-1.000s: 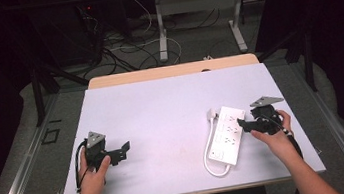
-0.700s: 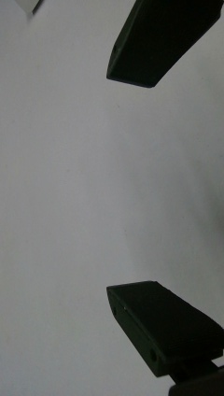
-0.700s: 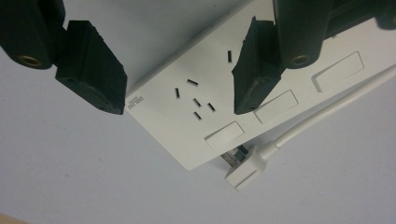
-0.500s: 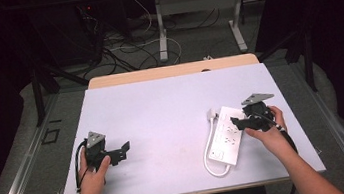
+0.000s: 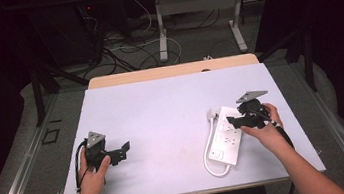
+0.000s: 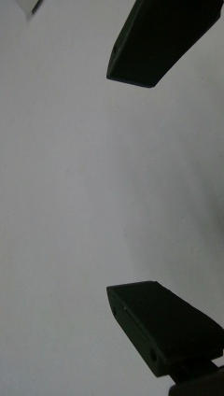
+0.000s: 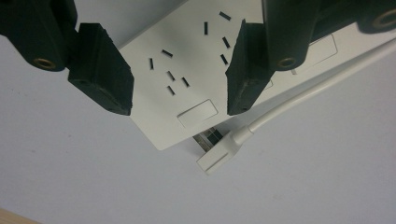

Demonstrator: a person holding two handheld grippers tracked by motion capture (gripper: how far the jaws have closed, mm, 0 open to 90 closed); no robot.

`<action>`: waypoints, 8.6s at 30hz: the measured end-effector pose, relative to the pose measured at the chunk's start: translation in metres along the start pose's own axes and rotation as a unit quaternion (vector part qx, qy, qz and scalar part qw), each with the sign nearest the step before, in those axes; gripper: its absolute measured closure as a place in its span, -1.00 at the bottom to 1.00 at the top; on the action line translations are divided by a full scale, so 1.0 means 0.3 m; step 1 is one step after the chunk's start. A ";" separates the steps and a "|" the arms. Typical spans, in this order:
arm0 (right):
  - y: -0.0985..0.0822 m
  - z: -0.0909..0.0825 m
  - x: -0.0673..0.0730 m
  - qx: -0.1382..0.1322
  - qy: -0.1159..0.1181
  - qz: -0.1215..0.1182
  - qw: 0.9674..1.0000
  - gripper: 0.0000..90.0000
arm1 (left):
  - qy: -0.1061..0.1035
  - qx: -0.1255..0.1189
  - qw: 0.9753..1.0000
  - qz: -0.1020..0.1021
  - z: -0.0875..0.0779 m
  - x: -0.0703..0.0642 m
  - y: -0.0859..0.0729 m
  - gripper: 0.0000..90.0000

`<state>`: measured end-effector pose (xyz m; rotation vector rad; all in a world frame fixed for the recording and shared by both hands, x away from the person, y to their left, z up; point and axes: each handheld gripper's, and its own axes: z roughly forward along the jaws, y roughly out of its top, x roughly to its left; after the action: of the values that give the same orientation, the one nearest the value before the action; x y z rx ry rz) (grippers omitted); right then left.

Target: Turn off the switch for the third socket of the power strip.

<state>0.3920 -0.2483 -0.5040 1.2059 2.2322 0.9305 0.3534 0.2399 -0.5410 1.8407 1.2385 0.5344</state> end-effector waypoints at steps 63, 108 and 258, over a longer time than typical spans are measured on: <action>0.131 0.168 -0.048 0.075 0.028 0.012 0.997 0.75 | -0.001 0.004 1.000 -0.001 0.003 0.001 0.000 -0.99; 0.123 0.193 -0.055 0.110 0.054 0.055 0.991 1.00 | -0.001 0.005 1.000 0.000 0.004 0.000 0.000 -0.99; 0.058 0.015 -0.045 0.080 0.024 -0.014 0.996 -0.75 | -0.001 0.004 1.000 0.001 0.002 -0.004 0.000 -0.99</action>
<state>0.4117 -0.2512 -0.4934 1.2292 2.3938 0.7888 0.3534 0.2387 -0.5413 1.8486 1.2399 0.5293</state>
